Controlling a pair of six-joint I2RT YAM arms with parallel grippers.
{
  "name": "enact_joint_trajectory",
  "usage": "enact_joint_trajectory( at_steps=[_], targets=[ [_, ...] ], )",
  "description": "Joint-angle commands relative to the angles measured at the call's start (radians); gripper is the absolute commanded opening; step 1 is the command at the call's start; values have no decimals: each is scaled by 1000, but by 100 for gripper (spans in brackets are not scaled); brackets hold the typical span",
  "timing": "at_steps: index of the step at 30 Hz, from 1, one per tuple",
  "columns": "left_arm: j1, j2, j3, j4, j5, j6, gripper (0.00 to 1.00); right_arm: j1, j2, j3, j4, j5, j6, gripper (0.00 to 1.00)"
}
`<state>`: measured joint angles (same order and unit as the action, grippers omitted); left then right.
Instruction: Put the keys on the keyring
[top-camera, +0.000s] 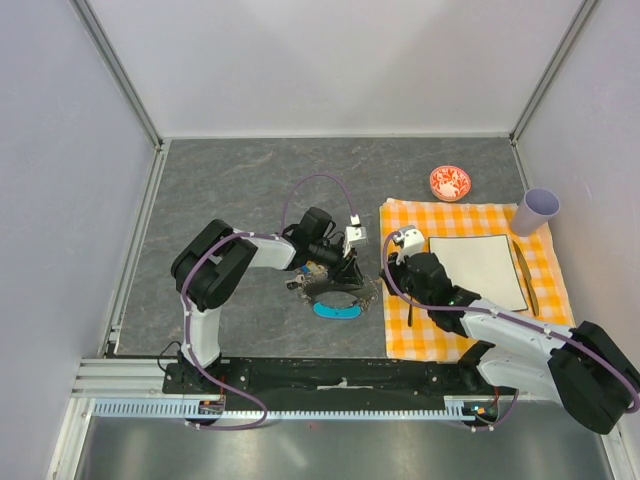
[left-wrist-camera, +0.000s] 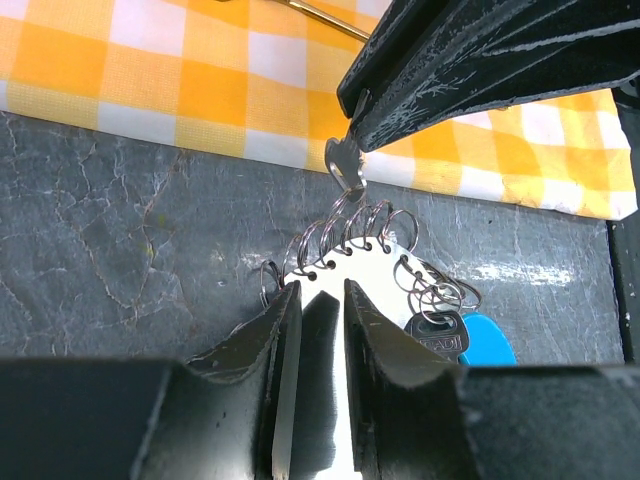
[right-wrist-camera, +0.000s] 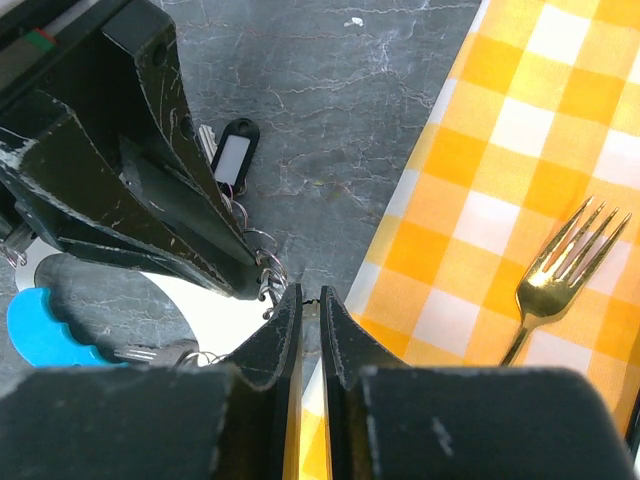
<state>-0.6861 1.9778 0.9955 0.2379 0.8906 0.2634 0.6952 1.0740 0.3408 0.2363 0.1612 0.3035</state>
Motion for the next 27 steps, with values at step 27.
enact_joint_trajectory(
  at_steps=[27],
  targets=[
    [-24,-20,-29,-132,-254,-176,32,-5,-37,30,-100,-87,42,2]
  ],
)
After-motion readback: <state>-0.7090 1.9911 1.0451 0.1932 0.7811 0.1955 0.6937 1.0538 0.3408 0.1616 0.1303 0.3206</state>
